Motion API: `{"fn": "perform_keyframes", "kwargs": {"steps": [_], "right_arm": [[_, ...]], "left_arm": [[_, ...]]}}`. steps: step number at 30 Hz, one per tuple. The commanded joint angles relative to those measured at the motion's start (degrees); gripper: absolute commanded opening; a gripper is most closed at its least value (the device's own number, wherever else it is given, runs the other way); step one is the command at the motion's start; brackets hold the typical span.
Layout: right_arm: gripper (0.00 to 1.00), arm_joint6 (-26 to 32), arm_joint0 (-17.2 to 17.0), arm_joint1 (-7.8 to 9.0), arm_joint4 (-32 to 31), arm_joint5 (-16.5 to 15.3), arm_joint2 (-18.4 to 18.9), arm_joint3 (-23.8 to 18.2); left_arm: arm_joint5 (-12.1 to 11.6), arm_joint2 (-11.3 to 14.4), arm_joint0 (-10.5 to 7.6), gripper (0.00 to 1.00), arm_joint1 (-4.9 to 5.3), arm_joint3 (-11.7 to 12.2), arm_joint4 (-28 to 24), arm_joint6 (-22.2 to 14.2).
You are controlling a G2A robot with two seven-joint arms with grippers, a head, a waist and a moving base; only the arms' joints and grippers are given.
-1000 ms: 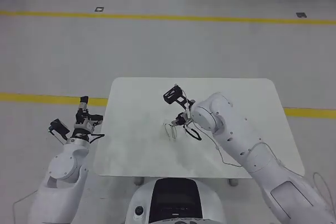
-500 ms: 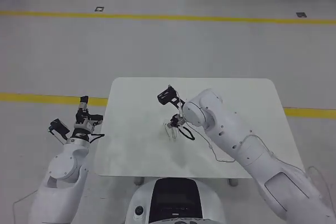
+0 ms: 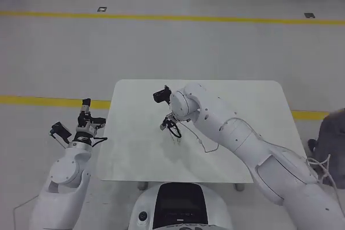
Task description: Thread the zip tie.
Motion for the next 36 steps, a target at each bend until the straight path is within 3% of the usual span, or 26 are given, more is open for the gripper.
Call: {"fn": "perform_keyframes", "kwargs": {"steps": [1,5,9,11,25,36], "right_arm": [[1.00,0.00,0.00,0.00,0.00,0.00,0.00,0.01],[1.00,0.00,0.00,0.00,0.00,0.00,0.00,0.01],[1.00,-1.19,-1.06,-0.51,-2.27,4.12,-0.98,0.31],[1.00,-1.46,-1.26,-1.13,-3.02,4.12,-0.64,1.91],[1.00,-4.54,-0.29,-9.43,-2.06,4.12,2.81,18.32],[1.00,-4.62,-0.28,-9.61,-2.01,4.12,2.84,18.67]], "left_arm": [[0.00,0.00,0.00,1.00,0.00,0.00,0.00,0.00],[0.00,0.00,0.00,1.00,0.00,0.00,0.00,0.00],[0.00,0.00,0.00,1.00,0.00,0.00,0.00,0.00],[0.00,0.00,0.00,1.00,0.00,0.00,0.00,0.00],[0.00,0.00,0.00,1.00,0.00,0.00,0.00,0.00],[0.00,0.00,0.00,1.00,0.00,0.00,0.00,0.00]]}}
